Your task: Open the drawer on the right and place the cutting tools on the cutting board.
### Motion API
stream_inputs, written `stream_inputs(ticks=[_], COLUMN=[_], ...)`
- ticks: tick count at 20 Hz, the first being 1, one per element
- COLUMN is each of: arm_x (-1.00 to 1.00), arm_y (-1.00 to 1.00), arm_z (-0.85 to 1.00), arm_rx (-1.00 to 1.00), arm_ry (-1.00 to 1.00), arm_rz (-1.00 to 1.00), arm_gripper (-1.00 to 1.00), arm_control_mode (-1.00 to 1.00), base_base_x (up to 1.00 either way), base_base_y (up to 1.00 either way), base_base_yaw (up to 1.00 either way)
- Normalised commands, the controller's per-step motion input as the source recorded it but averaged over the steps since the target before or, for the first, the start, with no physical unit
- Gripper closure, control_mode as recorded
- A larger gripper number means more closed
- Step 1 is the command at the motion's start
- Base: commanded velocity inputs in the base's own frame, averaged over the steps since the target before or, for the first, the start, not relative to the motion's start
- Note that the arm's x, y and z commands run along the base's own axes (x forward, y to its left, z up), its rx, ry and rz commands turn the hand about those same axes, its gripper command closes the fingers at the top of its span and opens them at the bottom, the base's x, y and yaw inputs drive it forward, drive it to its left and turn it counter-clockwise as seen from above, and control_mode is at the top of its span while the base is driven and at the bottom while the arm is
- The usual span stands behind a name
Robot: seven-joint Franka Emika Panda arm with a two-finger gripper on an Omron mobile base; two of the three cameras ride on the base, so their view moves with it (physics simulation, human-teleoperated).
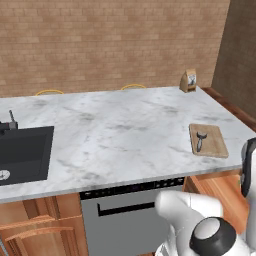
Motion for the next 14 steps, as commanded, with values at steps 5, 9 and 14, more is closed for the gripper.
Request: stream_inputs(ticks=[5,9,14], arm_x=[0.80,1.00,1.00], arm_y=[0.47,0.27,-0.03], arm_z=[0.57,0.33,0.29], arm_rx=[0.00,0.00,0.00], arm_ry=[-0.04,0.00,0.02], arm_rz=[0.00,0.00,-0.01], arm_gripper=[1.00,1.00,1.00], arm_control_mode=[-1.00,-1.00,-1.00], base_base_x=[0.00,0.00,0.00], base_base_y=[0.00,0.00,0.00], base_base_yaw=[0.00,0.00,0.00])
